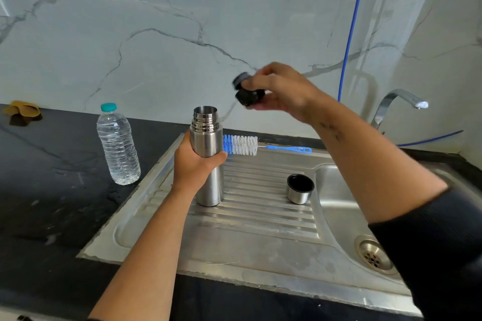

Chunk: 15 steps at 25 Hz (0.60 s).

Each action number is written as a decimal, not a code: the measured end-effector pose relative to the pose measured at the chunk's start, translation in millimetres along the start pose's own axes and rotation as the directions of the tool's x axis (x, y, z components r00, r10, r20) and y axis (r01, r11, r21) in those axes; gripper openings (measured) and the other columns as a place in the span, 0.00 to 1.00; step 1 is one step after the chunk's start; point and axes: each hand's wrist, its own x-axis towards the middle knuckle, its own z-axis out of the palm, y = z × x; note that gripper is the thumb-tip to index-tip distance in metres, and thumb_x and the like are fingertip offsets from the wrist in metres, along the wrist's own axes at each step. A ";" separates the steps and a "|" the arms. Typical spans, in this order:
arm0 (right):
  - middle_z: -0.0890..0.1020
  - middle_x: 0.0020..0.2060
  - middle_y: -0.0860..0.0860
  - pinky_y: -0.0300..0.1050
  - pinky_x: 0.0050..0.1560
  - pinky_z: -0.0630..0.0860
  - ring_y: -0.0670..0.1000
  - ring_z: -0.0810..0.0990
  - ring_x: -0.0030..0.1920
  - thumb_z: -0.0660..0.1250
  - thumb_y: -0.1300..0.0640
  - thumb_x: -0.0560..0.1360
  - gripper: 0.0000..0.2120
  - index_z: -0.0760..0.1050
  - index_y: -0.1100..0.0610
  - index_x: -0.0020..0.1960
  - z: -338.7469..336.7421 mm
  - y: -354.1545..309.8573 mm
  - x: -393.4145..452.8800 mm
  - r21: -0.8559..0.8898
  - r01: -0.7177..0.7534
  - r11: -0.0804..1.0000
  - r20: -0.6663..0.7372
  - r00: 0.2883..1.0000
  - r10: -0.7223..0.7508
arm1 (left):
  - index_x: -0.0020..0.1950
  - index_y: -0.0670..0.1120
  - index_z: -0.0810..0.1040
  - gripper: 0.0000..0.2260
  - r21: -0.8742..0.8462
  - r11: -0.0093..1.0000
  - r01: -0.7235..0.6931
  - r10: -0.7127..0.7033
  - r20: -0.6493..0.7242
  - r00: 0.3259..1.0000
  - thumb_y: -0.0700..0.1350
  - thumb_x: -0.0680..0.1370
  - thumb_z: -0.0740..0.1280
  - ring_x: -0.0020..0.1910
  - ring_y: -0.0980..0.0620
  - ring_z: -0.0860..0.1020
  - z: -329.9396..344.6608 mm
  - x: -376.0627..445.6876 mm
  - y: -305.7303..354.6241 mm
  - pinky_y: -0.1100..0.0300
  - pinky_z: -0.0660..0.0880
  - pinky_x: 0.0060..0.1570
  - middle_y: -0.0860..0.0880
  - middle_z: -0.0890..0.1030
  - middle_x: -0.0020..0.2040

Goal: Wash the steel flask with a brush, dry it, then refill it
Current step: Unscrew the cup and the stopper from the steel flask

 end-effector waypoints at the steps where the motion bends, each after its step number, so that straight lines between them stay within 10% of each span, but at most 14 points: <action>1: 0.83 0.53 0.63 0.43 0.43 0.83 0.58 0.87 0.46 0.73 0.61 0.76 0.16 0.74 0.66 0.60 -6.4 14.2 -5.1 0.137 -0.050 0.989 0.010 0.999 0.049 | 0.51 0.56 0.76 0.22 0.002 1.000 0.000 0.000 -0.004 1.000 0.38 0.67 0.81 0.45 0.53 0.82 -0.1 0.2 -0.1 0.62 0.76 0.41 0.50 0.83 0.47; 4: 0.85 0.53 0.61 0.50 0.52 0.85 0.62 0.86 0.54 0.74 0.60 0.76 0.15 0.78 0.67 0.59 -13.1 57.1 -14.3 0.183 -0.143 0.973 0.012 0.990 0.143 | 0.52 0.56 0.76 0.22 0.008 1.000 -0.006 0.006 -0.003 1.000 0.38 0.67 0.81 0.46 0.52 0.83 0.2 -0.3 0.0 0.61 0.77 0.42 0.50 0.83 0.48; 7: 0.88 0.45 0.56 0.54 0.58 0.83 0.59 0.86 0.53 0.80 0.47 0.69 0.18 0.84 0.60 0.50 -3.4 92.2 -16.2 -0.209 -0.196 0.958 -0.080 0.980 0.183 | 0.51 0.56 0.76 0.21 0.009 1.000 -0.011 0.011 -0.010 1.000 0.38 0.67 0.81 0.44 0.55 0.82 0.2 -0.8 0.1 0.62 0.76 0.41 0.51 0.83 0.47; 15: 0.82 0.49 0.50 0.41 0.40 0.75 0.50 0.81 0.48 0.81 0.50 0.66 0.20 0.76 0.52 0.53 38.8 137.2 -20.3 -0.595 -0.208 0.776 -0.066 0.975 0.210 | 0.53 0.54 0.76 0.21 0.025 0.999 -0.027 0.027 -0.014 1.000 0.38 0.67 0.81 0.44 0.54 0.82 0.0 0.0 0.0 0.62 0.75 0.41 0.52 0.83 0.46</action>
